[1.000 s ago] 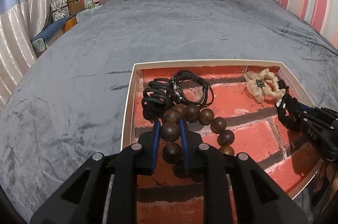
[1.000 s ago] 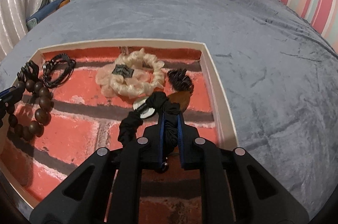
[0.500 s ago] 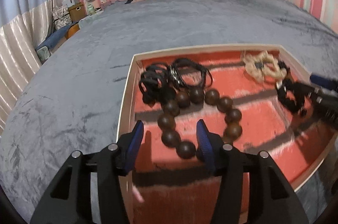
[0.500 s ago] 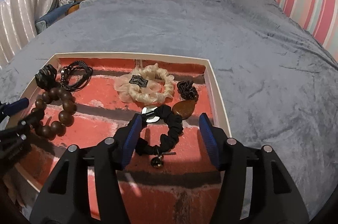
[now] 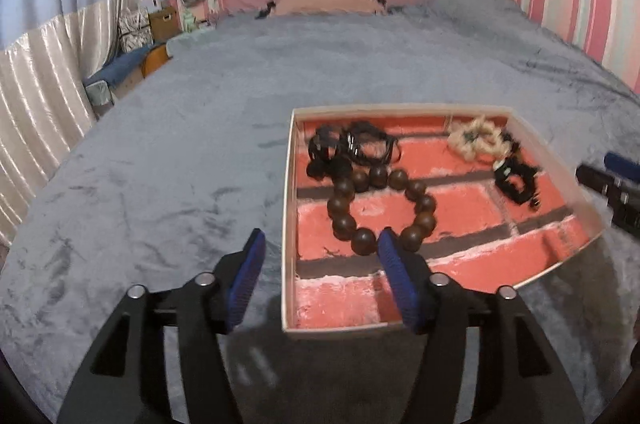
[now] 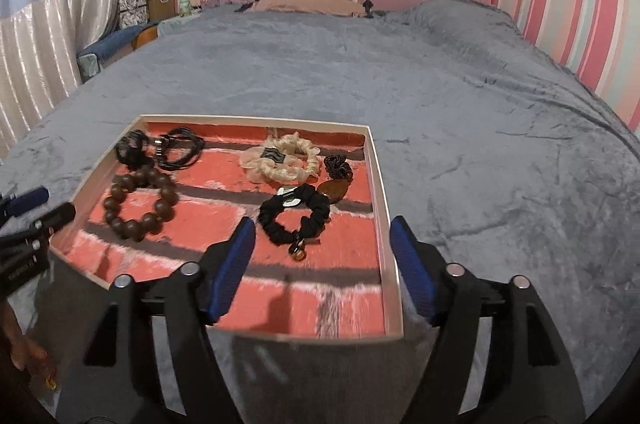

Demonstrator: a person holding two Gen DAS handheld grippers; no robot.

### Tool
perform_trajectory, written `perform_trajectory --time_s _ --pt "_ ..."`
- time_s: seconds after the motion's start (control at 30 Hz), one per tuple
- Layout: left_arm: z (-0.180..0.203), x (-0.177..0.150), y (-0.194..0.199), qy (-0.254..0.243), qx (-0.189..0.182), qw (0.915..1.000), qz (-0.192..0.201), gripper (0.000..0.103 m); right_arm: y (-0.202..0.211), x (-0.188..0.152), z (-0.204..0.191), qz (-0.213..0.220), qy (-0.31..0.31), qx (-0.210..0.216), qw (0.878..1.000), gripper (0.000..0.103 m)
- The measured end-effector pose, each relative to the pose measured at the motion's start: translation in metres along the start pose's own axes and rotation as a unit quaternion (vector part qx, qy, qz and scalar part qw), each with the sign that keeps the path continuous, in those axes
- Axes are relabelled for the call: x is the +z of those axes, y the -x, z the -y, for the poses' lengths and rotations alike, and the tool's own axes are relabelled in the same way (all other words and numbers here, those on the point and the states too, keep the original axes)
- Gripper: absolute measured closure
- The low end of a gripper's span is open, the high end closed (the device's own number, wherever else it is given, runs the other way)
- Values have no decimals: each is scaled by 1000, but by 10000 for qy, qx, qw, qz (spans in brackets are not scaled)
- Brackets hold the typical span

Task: Organize jewelry
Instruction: 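Carry the bead bracelet and black scrunchie into the tray and release both, then move both tools back toward the orange scrunchie and black hair tie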

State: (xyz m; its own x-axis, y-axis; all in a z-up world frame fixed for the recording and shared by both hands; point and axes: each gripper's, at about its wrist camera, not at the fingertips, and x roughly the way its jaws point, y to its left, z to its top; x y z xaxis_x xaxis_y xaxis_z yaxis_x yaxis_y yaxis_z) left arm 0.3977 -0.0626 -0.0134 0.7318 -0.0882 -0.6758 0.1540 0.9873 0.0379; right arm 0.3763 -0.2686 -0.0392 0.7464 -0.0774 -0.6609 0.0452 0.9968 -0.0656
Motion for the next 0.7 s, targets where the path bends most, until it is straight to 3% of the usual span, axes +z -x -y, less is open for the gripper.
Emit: perform_trajectory --time_s 0.2,0.3,0.5,0.7 --pt "-10 2 48 80 62 9997 231 43 53 -15 -4 240 -14 83 9997 22" --pt "-13 -4 79 38 172 9988 459 31 81 -22 -6 385 -71 89 9992 16" --pt "-22 -19 129 23 176 9974 705 29 136 -43 -17 715 -167 46 9973 5" --pt "-39 -45 179 34 222 9946 1012 19 172 -73 -43 913 -136 43 9957 5"
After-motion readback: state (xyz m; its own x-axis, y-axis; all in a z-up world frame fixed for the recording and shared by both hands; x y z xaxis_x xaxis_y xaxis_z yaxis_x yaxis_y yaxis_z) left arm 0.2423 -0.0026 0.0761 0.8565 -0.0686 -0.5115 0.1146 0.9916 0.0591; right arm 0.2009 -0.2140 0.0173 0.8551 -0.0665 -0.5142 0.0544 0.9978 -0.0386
